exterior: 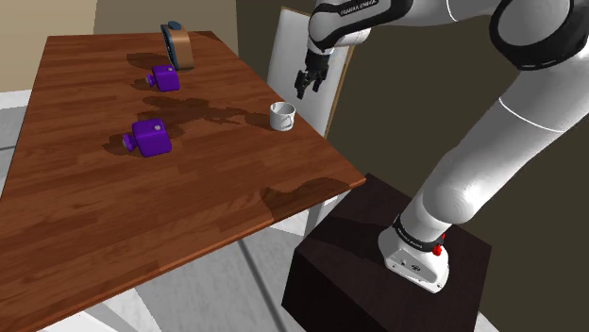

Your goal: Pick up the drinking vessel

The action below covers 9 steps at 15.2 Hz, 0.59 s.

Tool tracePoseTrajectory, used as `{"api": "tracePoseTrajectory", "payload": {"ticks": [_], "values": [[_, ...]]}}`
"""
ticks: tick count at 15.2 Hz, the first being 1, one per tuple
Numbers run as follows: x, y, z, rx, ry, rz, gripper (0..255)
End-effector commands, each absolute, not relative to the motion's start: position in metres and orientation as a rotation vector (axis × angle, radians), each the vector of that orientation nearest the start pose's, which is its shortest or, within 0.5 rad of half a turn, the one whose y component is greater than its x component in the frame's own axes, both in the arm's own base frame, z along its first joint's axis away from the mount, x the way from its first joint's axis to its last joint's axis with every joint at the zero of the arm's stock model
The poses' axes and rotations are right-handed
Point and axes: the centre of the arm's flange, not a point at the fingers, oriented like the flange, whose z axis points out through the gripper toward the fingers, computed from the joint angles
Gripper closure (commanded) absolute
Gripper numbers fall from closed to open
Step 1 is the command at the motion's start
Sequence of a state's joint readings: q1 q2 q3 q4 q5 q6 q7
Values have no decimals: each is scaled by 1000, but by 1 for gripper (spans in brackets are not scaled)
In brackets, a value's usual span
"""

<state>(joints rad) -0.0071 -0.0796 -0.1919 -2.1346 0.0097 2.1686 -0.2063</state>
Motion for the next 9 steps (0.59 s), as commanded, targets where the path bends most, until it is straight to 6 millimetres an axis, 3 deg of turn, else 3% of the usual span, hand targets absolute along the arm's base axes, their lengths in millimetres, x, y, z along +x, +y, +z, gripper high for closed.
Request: {"api": "tracePoseTrajectory", "payload": {"ticks": [1,9], "values": [[545,-113,435,-3124,-11,-176,0],[621,-138,368,-3077,-40,-158,0]]}}
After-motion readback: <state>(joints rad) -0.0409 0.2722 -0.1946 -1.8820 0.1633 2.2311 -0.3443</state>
